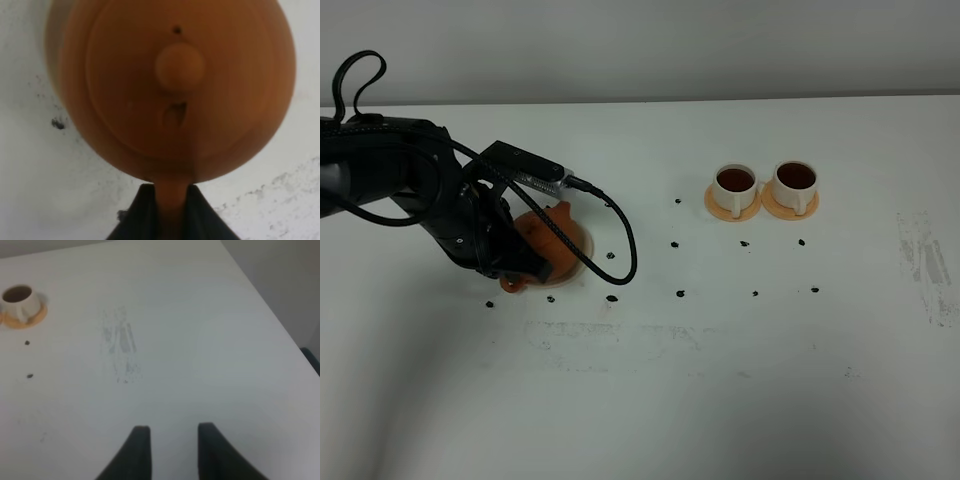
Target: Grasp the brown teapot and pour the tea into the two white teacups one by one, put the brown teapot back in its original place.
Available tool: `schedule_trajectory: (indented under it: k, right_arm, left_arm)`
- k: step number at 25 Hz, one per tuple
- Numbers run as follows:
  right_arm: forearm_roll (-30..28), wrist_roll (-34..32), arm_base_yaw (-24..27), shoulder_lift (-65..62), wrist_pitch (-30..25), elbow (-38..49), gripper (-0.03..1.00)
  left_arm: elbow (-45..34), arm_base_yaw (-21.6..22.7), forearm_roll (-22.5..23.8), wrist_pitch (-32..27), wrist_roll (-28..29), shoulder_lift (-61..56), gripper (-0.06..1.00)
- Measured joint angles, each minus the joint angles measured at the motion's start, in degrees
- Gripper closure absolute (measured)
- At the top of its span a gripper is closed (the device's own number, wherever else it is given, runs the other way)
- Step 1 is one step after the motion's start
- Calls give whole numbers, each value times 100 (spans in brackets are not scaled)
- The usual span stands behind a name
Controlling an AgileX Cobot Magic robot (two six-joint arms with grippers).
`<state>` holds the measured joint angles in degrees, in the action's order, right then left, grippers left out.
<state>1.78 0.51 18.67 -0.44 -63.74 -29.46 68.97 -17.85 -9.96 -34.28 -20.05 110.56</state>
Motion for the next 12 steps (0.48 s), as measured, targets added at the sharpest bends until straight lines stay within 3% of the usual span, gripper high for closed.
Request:
schedule_trajectory:
  k: [12]
  right_arm:
    - [0, 0, 0, 0, 0, 0, 75]
  left_arm:
    - [0, 60, 10, 153, 0, 7, 86]
